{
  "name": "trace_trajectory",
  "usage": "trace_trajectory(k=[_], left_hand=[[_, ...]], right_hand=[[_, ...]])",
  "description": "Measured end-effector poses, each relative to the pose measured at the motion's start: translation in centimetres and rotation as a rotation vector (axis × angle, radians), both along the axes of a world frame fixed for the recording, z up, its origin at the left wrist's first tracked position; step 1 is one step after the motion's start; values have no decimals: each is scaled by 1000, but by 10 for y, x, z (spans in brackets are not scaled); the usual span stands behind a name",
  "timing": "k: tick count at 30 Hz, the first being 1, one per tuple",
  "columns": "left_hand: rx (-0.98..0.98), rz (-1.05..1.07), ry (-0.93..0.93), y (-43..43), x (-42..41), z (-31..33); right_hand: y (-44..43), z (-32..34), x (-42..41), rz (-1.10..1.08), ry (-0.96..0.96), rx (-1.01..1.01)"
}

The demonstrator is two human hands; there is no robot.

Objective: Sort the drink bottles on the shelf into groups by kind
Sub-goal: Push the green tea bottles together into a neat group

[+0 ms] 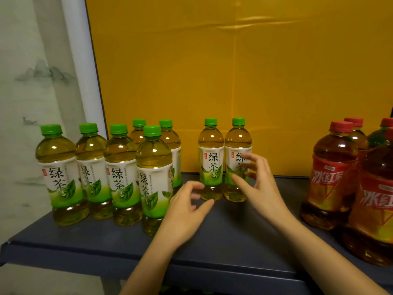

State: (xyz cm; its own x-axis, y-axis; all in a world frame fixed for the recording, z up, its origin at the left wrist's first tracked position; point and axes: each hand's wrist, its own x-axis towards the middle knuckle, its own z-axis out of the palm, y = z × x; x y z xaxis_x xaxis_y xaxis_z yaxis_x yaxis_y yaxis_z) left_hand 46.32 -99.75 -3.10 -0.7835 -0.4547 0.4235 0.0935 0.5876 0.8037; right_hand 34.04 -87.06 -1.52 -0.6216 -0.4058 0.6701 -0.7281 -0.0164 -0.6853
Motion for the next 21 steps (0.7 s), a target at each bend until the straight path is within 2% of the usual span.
trace_trajectory(k=[4,6,9,11,13,21], left_hand=[[104,43,131,-13,53,-8],[97,165,194,-24,74,-11],[-38,461,214,-45,93,-17],[-90,615,224,-59,97,-20],[-119,657,219,-73,95,-25],[-130,536,135,-91,78,-22]], right_hand=[[-26,-2,31,308,-103,157],[-43,-4,46,389,-145,235],[-67,-12,65,442,-201,285],[-80,-18,76,427,-211,302],[-90,-21,86,365,-208,281],[-118,-24,98,115,-248,205]])
